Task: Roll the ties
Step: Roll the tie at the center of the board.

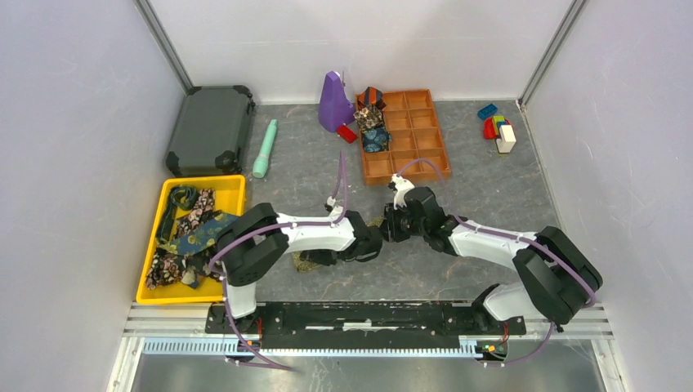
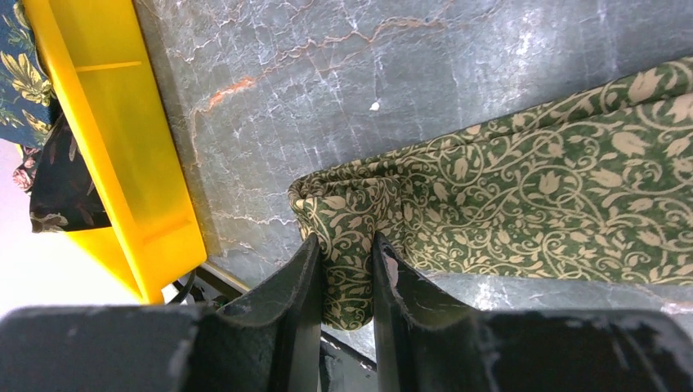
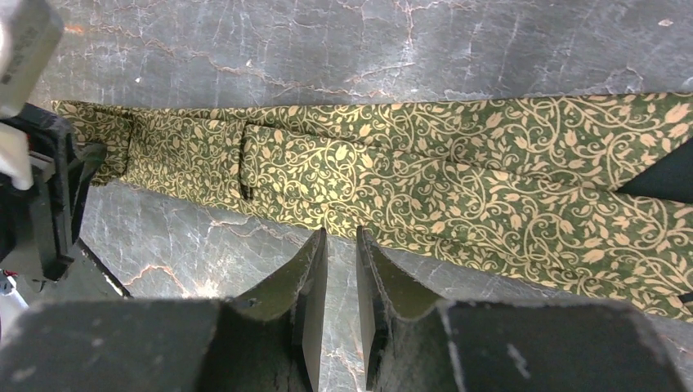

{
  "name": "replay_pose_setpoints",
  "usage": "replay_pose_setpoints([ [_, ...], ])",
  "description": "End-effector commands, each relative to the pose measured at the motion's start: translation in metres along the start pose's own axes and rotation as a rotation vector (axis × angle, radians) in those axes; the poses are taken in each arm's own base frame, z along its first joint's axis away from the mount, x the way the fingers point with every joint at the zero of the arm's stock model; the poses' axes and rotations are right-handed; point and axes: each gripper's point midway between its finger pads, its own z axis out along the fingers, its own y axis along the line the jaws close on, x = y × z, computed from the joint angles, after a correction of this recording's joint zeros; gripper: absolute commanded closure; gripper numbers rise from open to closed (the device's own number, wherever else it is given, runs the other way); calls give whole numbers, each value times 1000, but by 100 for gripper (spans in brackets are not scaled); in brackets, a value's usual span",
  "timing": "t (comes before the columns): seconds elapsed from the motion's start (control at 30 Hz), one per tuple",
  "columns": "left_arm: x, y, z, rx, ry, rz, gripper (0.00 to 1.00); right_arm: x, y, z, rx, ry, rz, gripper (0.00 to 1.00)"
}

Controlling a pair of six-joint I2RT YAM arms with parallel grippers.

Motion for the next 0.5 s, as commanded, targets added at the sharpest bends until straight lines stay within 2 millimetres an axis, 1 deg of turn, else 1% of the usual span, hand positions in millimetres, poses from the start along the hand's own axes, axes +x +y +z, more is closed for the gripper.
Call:
replay_pose_setpoints([
  [0.0, -10, -21, 1, 15, -21, -15, 85, -10, 0, -6, -2, -44, -17, 74],
  [0.17, -11, -37, 4, 41, -9, -2, 83, -8, -3, -8, 3, -43, -19, 74],
  [0.27, -11, -43, 5, 55, -4, -3, 79, -5, -4, -8, 2, -38, -18, 74],
  [0.4, -13, -45, 3, 66, -4, -19, 74, -4, -4, -8, -3, -35, -17, 74],
  [0.47, -15, -44, 1, 73, -10, -31, 69, -4, -2, -8, -10, -37, -16, 75],
])
